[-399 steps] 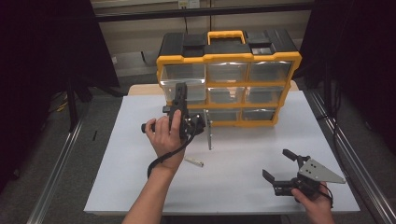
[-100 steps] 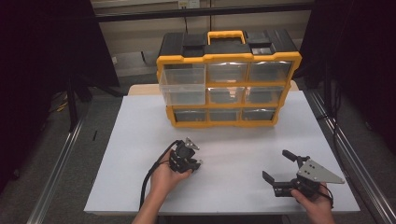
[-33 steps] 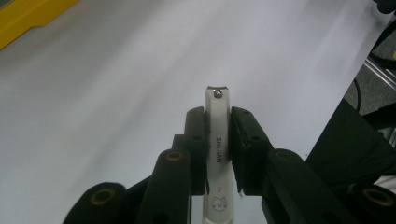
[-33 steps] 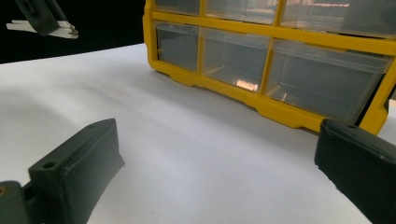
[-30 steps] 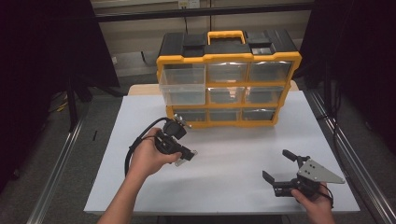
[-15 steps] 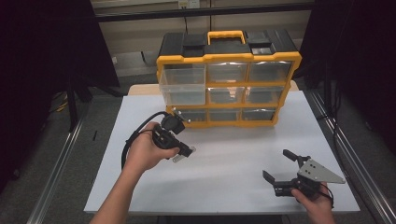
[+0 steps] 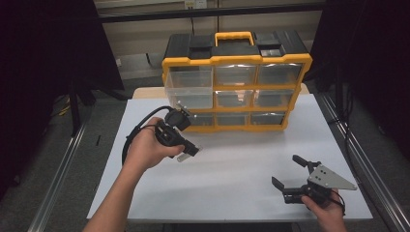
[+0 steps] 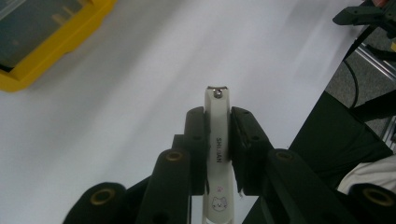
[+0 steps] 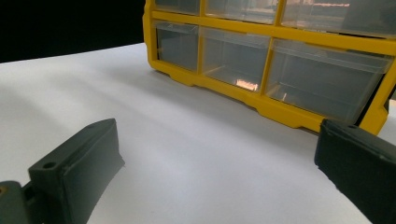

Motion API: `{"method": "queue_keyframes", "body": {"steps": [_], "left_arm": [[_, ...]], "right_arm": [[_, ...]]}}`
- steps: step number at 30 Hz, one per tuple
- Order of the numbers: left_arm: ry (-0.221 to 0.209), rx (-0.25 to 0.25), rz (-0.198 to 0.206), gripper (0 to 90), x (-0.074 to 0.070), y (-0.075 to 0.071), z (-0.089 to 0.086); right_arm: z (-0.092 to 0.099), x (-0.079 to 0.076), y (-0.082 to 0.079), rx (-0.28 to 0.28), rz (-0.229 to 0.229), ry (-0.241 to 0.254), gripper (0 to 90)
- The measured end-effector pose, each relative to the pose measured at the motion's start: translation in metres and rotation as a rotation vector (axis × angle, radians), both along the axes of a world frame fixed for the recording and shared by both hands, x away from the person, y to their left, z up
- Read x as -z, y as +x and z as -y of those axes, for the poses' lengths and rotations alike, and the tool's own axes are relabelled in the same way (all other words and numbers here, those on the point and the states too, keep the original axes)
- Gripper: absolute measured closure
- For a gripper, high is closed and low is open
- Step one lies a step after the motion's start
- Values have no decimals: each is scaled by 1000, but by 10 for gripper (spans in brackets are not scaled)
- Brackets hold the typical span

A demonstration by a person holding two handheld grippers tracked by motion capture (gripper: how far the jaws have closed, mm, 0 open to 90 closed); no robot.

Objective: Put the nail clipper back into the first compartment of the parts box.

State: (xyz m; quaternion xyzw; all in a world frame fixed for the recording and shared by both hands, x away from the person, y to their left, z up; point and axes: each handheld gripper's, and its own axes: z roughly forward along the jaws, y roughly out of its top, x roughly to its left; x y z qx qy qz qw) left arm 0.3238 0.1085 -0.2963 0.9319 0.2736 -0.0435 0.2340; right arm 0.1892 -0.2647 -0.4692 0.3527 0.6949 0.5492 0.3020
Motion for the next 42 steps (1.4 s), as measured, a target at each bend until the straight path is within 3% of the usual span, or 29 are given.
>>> {"method": "queue_keyframes", "body": {"steps": [15,42], "left_arm": [[13,21,8,778,-23,5,1],[38,12,2,778,-57,16,7]], "right_arm": [[0,0,0,0,3,-1,0],[0,0,0,-2,3,-1,0]]}}
